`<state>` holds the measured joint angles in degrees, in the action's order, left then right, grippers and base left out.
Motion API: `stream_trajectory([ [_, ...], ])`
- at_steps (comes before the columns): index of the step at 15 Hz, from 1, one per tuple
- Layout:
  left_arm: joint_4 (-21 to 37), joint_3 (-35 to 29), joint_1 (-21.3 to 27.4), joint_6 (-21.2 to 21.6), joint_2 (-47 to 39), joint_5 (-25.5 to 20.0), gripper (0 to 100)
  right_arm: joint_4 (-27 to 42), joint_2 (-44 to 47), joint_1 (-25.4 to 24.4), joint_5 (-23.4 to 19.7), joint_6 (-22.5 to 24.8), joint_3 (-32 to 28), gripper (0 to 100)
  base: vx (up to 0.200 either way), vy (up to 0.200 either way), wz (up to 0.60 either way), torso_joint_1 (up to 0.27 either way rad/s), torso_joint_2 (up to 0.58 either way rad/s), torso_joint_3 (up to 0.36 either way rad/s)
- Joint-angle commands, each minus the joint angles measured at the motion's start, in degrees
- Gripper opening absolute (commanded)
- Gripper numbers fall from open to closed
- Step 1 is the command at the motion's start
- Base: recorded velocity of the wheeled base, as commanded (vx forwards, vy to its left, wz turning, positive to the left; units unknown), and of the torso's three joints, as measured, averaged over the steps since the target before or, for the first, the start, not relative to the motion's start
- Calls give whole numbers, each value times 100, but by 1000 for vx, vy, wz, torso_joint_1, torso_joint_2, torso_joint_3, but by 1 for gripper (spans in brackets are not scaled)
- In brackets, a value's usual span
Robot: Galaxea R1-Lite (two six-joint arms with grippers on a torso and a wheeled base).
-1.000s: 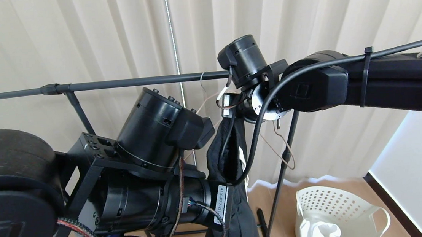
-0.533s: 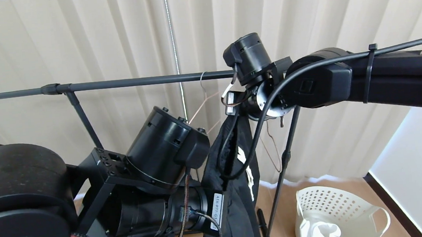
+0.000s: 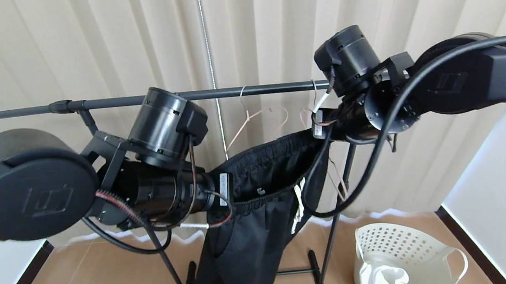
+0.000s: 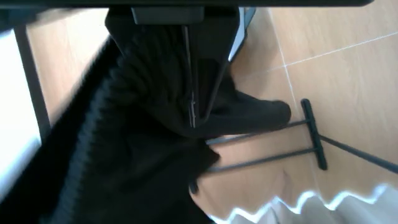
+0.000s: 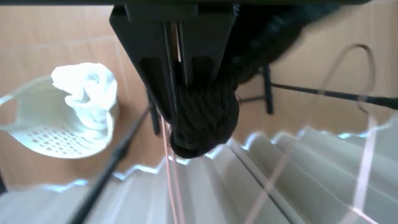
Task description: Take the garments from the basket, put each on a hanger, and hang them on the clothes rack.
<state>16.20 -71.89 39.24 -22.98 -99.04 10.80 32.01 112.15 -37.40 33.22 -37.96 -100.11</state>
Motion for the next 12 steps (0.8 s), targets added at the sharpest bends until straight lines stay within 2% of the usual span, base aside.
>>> stream_trajectory([
  [1, -21, -537, -259, -5, -503, -17, 0, 156, -712, 31, -17, -10, 756, 0, 0, 0, 0, 0, 0, 0],
  [2, -29, -827, -268, -14, -757, -8, 0, 174, -774, 22, -17, 26, 1002, 0, 0, 0, 0, 0, 0, 0],
  [4, -38, -1073, -268, -31, -924, 1, 0, 306, -809, 22, -8, 201, 1108, 0, 0, 0, 0, 0, 0, 0],
  [8, -38, -1240, -321, -93, -889, -17, 0, 323, -923, -4, -8, 272, 1398, 0, 0, 0, 0, 0, 0, 0],
  [9, -38, -1275, -312, -84, -863, -8, 0, 323, -985, -13, -8, 342, 1486, 100, 0, 0, 0, 0, 0, 0],
  [10, -47, -1275, -303, -84, -837, -8, 0, 332, -1020, -13, -17, 395, 1529, 100, 0, 0, 0, 0, 0, 0],
  [12, -38, -1398, -285, -66, -757, -8, 0, 270, -1372, -22, -70, 896, 1986, 100, 0, 0, 0, 0, 0, 0],
])
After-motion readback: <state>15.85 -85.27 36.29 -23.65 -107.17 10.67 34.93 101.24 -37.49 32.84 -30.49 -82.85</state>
